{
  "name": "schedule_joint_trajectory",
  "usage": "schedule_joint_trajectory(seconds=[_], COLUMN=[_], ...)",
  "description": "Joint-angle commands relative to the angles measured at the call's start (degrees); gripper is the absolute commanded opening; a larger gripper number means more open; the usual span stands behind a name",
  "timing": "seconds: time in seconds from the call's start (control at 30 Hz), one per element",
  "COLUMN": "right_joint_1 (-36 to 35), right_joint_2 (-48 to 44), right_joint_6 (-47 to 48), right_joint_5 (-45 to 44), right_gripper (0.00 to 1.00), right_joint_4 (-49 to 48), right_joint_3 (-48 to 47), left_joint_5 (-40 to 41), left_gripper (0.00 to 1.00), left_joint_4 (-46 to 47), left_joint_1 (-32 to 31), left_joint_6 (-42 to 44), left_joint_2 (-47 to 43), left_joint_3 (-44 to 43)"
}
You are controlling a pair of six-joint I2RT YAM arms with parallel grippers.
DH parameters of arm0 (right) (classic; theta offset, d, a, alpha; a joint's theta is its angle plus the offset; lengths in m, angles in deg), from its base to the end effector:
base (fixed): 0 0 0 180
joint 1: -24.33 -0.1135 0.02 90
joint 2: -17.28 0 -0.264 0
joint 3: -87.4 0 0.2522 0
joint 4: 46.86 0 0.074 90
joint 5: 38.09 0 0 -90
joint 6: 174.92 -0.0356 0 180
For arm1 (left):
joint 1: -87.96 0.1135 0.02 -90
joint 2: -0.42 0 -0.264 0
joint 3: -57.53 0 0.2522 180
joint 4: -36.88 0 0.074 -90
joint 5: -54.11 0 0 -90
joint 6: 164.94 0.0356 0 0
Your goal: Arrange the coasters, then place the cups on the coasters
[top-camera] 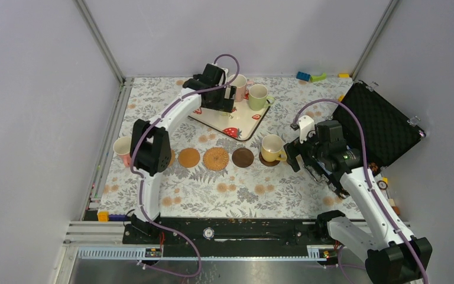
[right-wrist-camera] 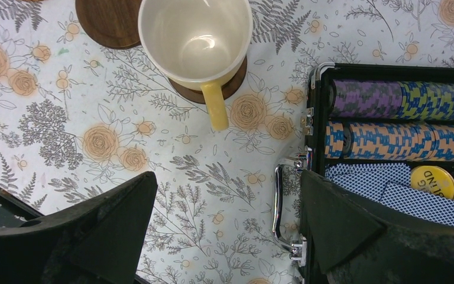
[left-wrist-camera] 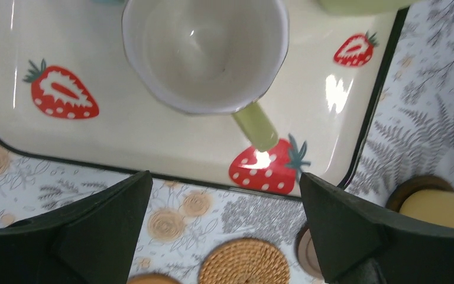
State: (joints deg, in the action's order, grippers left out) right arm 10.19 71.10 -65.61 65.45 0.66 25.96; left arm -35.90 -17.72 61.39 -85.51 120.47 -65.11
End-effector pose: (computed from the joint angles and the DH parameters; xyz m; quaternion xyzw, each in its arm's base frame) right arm 0.1894 0.0563 0.2904 -0.3067 0.8472 0.0877 0.4248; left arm 0.4218 -0.2109 0.2670 0.1316 0.9363 -0.1037 0.3085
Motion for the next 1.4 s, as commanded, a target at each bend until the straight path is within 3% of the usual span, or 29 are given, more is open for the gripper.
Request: schedule_joint_trajectory(seconds=[0.0,0.33,0.5,0.6,0.7,1.1,1.2,1.3,1.37], right_joint_1=[0.3,0.3,0.3,0.3,0.3,0.3,0.3,0.3,0.3], right_joint_2=[1.0,0.3,-0.2,-0.3,-0.2,-1.1,-1.7,-2.2,-2.6], right_joint_6=[0.8,1.2,0.8,0.4,0.1,-0.8,-0.9,-1.1,-1.4], right_joint_5=[-1.1,0.4,1.9,2.7,3.3,4.0,4.0,4.0,4.0], right_gripper=[1.0,1.0,1.0,0.98,0.98,0.98,0.98,0.98,0.98], right_joint_4=[-1.4,-1.6,-1.7,-1.6,-1.6,-1.6,-1.6,-1.6,-1.6], right_joint_3=[-0.4,0.1,-0.1,-0.2,-0.2,-0.4,-0.3,-0.5,-0.3], left_joint_5=[-2.0,5.3,10.9,11.7,11.6,1.5,1.4,2.1,2.3], left_gripper=[0.99,0.94,0.81,0.64,0.54,0.32,0.2,0.0,0.0], left_joint_4=[2.0,1.4,2.7,2.5,2.5,6.3,6.2,6.2,6.1], left_joint_1=[-0.5,-1.3,-1.1,-0.2,0.7,1.1,1.0,1.0,1.0], left_joint_6=[-5.5,-7.1,-5.1,-4.6,-4.2,0.3,1.5,2.5,2.9], left_joint_2=[2.1,9.0,10.2,10.1,9.0,8.3,8.4,8.3,7.3], left_joint_3=[-6.9,-10.8,-11.6,-11.8,-10.5,-6.7,-6.6,-6.6,-5.9])
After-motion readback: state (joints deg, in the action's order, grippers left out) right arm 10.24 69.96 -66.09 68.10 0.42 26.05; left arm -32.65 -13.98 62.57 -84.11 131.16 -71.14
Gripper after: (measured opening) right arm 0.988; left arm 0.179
